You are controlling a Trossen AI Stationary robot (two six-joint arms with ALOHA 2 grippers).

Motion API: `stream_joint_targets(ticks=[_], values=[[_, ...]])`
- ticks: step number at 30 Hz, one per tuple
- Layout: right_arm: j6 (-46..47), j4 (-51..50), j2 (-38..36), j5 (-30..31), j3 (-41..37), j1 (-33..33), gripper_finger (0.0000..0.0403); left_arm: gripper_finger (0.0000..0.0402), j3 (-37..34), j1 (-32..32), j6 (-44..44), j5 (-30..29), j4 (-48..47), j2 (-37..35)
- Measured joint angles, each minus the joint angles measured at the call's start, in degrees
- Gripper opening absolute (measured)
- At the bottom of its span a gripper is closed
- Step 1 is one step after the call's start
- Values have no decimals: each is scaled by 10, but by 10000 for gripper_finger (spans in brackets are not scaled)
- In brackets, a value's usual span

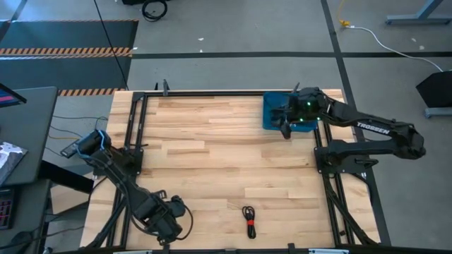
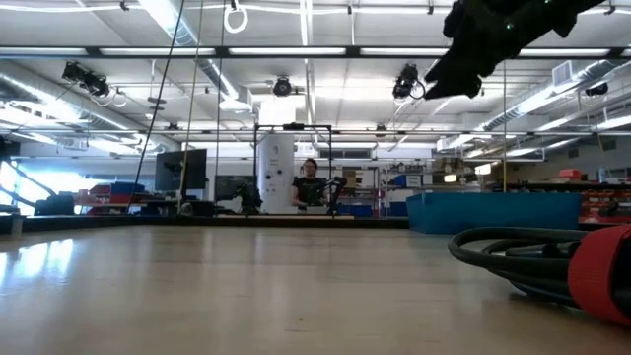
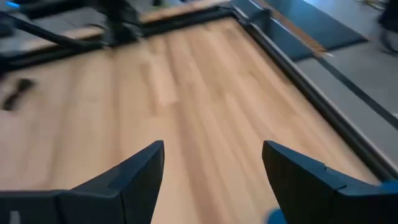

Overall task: Pick and place USB-C Cables
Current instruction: Put the black charger cable into the blue bin

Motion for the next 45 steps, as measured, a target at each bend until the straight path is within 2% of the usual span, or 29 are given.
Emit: stream_joint_targets(ticks=[8, 14, 25, 33, 38, 45], values=[[25, 0, -10, 6, 0, 75, 277, 188, 0, -10, 5, -7, 0, 14], [25, -2, -3, 7, 0, 105, 277, 188, 0, -27, 4, 20, 8, 40], [34, 0, -1, 8, 0, 113, 277, 188, 0, -71, 0, 32, 68, 97], [42, 11, -1, 8, 0, 113, 277, 188, 0, -83, 5, 34, 45, 134], [44, 13, -1, 7, 0, 119, 277, 187, 0, -84, 8, 1, 46, 135], [44, 13, -1, 9, 0, 136, 277, 177, 0, -86, 27, 10, 50, 149]])
